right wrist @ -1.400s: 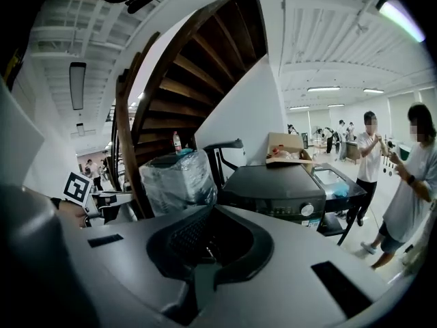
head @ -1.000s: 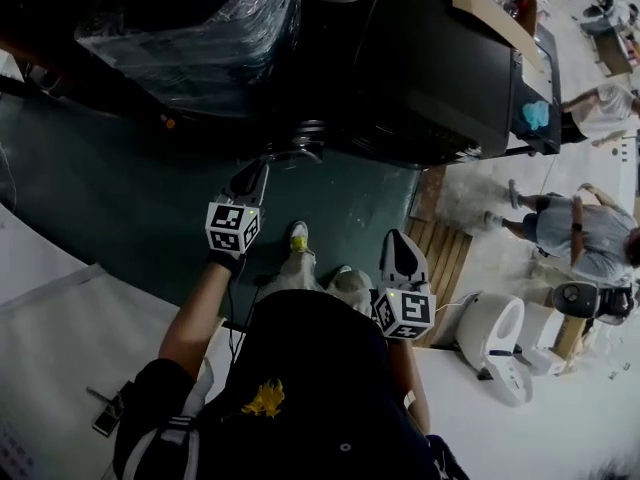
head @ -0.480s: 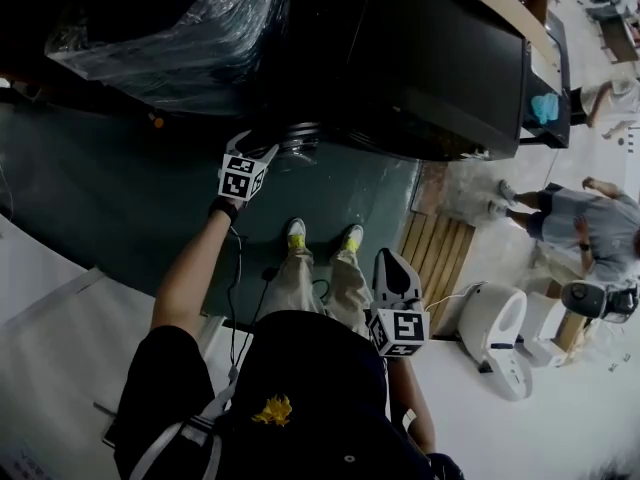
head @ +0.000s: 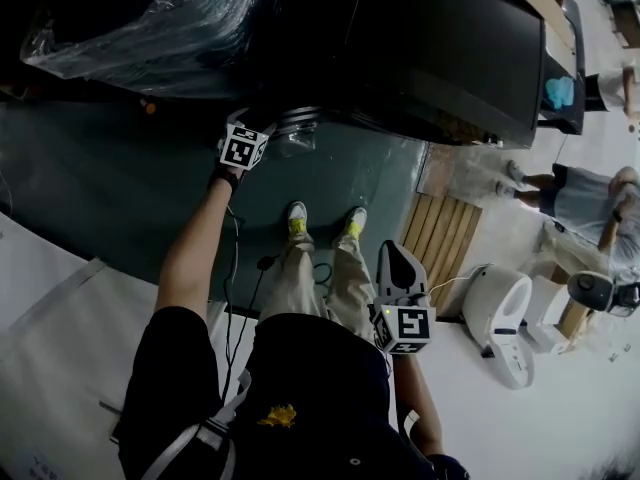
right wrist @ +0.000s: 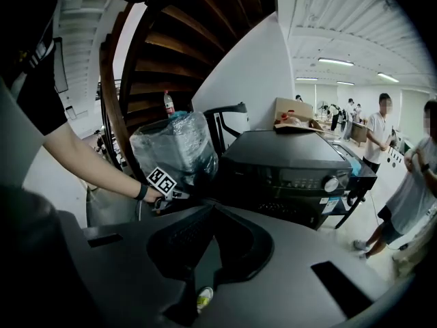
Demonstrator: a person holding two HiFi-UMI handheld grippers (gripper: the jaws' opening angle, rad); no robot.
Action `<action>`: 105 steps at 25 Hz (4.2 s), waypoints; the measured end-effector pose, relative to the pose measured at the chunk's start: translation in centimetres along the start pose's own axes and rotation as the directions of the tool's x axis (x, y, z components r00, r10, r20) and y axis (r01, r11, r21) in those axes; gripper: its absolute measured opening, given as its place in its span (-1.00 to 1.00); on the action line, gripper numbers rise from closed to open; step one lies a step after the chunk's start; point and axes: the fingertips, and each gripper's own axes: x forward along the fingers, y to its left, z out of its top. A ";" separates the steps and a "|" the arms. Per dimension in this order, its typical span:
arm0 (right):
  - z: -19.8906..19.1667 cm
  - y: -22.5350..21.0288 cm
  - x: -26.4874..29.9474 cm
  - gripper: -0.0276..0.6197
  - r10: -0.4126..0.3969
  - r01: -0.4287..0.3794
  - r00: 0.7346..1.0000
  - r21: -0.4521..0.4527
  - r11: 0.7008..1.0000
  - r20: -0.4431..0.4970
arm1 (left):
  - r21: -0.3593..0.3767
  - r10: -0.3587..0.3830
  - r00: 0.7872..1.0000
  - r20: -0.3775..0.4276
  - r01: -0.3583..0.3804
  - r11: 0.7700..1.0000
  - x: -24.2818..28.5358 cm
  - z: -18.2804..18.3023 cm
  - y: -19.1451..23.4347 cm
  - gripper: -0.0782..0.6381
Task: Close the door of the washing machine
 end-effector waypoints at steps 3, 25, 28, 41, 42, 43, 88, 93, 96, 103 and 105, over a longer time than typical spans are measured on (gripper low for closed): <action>-0.5 -0.1 0.0 -0.83 -0.002 0.002 1.000 0.003 1.000 -0.015 | 0.017 -0.017 0.999 -0.045 0.018 1.000 1.2 -0.8 0.0 0.03; -0.9 0.5 -1.5 -0.83 -0.001 0.000 1.000 0.042 0.999 0.024 | -0.046 -0.038 0.989 -0.140 0.032 0.998 0.3 -4.1 -3.7 -0.07; -0.4 0.5 -1.8 -0.83 0.002 -0.004 0.999 0.049 0.999 0.042 | -0.066 -0.039 0.987 -0.156 0.029 0.997 -0.3 -5.2 -4.9 -0.03; -1.3 -1.9 -3.5 -0.83 -0.004 0.000 0.999 0.063 0.998 0.052 | -0.331 -0.118 0.968 -0.221 0.039 0.943 -2.6 -6.9 -15.9 0.01; -1.3 -2.4 -3.7 -0.83 -0.009 0.006 0.999 0.064 0.998 0.053 | -0.346 -0.120 0.968 -0.221 0.038 0.937 -2.4 -6.7 -16.9 0.01; -1.4 -2.9 -3.9 -0.83 -0.016 0.012 0.998 0.067 0.998 0.055 | -0.359 -0.124 0.968 -0.220 0.038 0.932 -2.3 -6.5 -18.0 0.01; -10.4 -21.3 -5.8 -0.83 -0.203 0.216 0.976 0.222 0.951 -0.080 | -0.554 -0.235 0.967 0.097 0.249 0.795 18.5 15.1 -36.7 0.10; -8.3 -23.0 -5.2 -0.83 -0.229 0.229 0.973 0.216 0.949 -0.026 | -0.520 -0.260 0.961 0.095 0.271 0.810 18.0 15.0 -36.7 0.10; -6.6 -23.2 -5.1 -0.83 -0.243 0.233 0.970 0.230 0.945 0.013 | -0.499 -0.254 0.962 0.096 0.268 0.824 16.6 15.2 -36.5 0.10; -1.0 -23.3 -6.6 -0.83 -0.230 0.197 0.965 0.231 0.953 0.125 | -0.299 -0.275 0.950 0.147 0.307 0.904 5.0 15.4 -38.0 -0.02; 0.9 -23.6 -7.7 -0.83 -0.221 0.180 0.962 0.236 0.955 0.159 | -0.243 -0.271 0.941 0.202 0.317 0.917 -0.2 16.4 -38.1 -0.18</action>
